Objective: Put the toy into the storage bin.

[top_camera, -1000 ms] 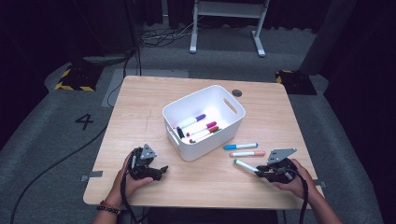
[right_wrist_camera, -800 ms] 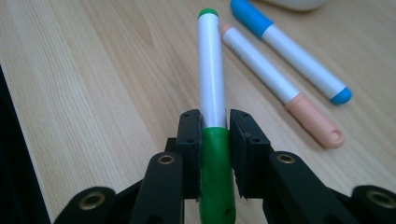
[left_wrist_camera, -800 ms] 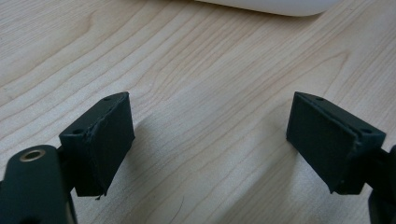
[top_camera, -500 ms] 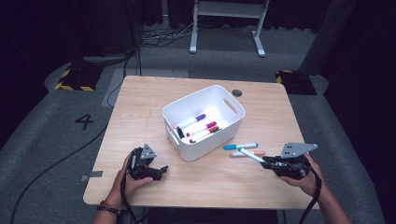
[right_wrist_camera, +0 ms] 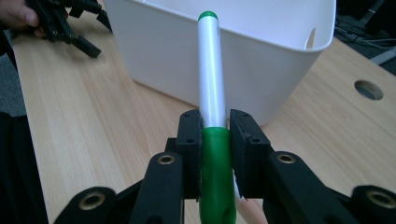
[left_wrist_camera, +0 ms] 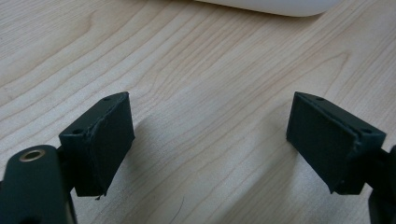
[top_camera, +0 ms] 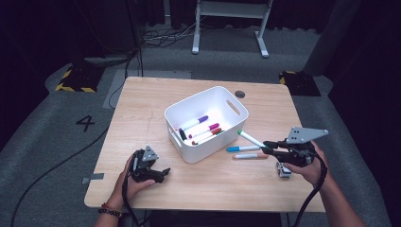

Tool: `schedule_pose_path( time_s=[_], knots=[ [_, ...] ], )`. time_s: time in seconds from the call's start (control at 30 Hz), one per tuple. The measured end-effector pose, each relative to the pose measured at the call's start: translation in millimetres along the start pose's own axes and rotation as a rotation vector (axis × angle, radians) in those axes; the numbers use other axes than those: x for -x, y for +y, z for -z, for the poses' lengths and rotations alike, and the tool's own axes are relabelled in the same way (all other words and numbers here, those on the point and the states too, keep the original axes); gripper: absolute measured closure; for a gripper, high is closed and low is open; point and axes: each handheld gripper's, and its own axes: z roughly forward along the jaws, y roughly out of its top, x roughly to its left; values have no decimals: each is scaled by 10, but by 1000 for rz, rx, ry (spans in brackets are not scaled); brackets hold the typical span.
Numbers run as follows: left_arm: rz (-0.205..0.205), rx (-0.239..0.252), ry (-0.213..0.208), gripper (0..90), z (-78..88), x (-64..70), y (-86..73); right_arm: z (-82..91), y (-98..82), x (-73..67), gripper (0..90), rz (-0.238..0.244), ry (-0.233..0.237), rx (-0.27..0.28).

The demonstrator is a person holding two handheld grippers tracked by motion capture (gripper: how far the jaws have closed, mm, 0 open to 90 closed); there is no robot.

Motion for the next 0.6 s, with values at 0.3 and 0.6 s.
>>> schedule_pose_path(
  time_s=[0.3, 0.6],
  knots=[
    [0, 0, 0, 150, 0, 0, 0, -147, 352, 41, 751, 14, 10, 26],
    [-2, 0, 1, 151, 1, -1, 0, -445, 751, 42, 750, 18, 19, 15]
  ],
)
